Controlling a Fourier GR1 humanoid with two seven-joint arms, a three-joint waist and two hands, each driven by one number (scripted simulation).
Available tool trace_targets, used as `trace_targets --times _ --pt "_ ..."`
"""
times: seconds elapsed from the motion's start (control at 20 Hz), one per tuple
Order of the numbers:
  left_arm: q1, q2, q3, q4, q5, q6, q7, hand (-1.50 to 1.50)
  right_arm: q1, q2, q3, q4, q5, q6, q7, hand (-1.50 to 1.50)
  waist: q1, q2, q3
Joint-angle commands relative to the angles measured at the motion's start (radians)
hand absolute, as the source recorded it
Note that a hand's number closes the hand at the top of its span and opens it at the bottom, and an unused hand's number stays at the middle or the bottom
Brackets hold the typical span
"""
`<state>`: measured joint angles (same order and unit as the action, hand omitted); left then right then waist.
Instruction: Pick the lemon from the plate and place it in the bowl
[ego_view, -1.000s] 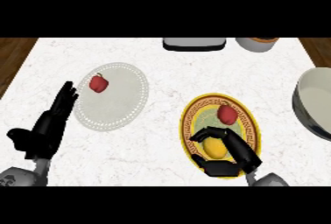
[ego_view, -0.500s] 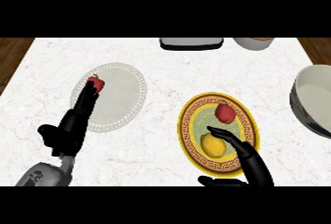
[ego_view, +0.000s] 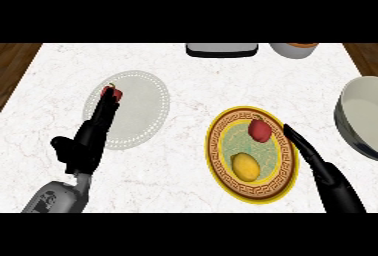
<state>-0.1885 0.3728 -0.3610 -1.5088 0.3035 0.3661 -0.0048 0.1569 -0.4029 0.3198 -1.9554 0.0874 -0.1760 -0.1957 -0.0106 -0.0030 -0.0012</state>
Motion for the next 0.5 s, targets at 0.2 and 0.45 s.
trace_targets --times 0.2,0.45 --pt "-0.012 -0.049 -0.002 0.009 -0.042 0.004 0.008 0.0 -0.142 -0.06 0.03 -0.133 0.049 0.093 0.496 -1.5 0.017 0.003 0.0" --pt "-0.03 -0.05 0.025 0.015 -0.052 -0.015 0.027 0.0 -0.219 -0.078 0.042 -0.061 0.041 0.196 0.628 -1.5 0.017 0.003 0.001"
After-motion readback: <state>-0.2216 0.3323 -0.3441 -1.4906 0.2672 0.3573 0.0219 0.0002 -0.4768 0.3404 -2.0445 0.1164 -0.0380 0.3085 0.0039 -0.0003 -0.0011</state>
